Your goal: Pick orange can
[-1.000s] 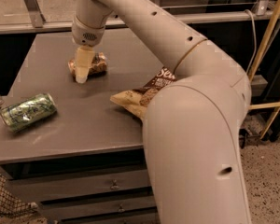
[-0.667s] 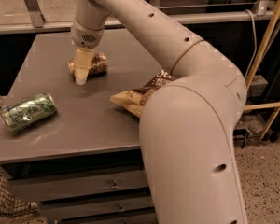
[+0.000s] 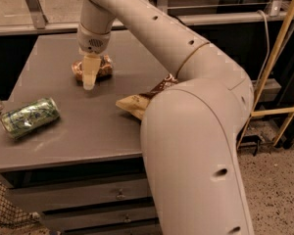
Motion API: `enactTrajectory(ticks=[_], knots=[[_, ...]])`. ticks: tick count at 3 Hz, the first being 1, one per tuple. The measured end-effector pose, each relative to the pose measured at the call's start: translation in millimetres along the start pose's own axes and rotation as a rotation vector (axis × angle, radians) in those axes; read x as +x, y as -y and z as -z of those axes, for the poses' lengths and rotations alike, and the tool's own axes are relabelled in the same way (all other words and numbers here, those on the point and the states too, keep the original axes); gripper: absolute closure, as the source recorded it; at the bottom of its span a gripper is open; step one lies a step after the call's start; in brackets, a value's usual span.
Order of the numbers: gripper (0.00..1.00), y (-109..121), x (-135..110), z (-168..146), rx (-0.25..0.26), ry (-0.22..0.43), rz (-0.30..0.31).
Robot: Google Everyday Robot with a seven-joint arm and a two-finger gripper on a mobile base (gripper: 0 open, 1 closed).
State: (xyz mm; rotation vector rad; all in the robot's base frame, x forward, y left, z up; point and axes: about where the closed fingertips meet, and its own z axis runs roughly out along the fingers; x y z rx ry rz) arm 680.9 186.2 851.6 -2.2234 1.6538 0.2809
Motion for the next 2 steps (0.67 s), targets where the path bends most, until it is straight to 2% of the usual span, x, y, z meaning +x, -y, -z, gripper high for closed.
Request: enactTrajectory(ticks=[1, 2], knots=[[0.39, 0.6, 8.9, -3.6, -0.012, -0.026, 0.003], [0.61, 2.8, 20.3, 0.9, -0.003, -0.022, -0.015]])
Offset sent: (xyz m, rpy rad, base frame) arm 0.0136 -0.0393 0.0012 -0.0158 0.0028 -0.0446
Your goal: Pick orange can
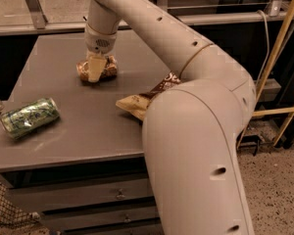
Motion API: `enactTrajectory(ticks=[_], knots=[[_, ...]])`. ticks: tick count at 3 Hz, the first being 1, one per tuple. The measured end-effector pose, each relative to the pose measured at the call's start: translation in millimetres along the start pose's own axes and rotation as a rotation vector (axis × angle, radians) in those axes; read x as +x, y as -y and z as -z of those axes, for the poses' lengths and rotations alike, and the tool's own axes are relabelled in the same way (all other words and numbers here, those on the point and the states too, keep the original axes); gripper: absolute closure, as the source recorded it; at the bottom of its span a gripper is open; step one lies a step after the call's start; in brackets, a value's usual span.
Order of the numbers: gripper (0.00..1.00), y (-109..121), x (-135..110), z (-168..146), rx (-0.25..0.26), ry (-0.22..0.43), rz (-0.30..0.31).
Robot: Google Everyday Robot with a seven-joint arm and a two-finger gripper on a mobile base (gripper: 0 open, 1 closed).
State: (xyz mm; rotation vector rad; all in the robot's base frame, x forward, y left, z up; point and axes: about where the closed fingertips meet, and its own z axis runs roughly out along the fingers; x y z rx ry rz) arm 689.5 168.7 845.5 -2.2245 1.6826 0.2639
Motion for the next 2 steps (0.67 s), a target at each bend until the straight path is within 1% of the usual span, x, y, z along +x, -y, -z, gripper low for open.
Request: enactTrajectory(ticks=[1, 2], knots=[[0.84, -0.6, 5.3, 23.4, 0.050, 0.084, -0.006], [1.00, -4.4, 0.6, 68.6, 0.154, 0.168, 0.029]])
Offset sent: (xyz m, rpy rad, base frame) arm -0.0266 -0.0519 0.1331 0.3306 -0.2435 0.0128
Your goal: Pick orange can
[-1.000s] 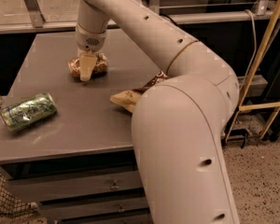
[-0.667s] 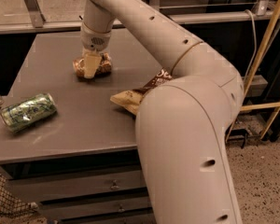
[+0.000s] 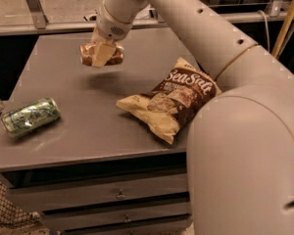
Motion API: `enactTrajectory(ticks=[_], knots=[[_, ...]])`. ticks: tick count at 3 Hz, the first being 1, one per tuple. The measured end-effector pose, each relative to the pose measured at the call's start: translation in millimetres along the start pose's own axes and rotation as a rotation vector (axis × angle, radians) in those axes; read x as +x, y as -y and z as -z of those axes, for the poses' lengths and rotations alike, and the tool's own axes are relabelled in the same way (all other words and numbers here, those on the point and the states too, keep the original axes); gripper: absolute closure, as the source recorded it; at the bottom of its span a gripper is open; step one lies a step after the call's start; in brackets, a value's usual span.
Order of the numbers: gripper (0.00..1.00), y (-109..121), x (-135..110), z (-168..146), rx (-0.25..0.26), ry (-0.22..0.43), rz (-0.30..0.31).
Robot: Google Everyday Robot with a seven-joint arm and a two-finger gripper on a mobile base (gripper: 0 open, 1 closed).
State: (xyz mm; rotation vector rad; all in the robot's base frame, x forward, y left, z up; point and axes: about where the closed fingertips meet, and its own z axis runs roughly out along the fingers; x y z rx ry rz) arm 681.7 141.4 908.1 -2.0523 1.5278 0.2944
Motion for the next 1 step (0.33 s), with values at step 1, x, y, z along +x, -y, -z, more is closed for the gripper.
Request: enactTrajectory(ticks=[1], knots=[[1.00, -3.9, -22.9, 35.1, 0.078, 0.010, 0.066]])
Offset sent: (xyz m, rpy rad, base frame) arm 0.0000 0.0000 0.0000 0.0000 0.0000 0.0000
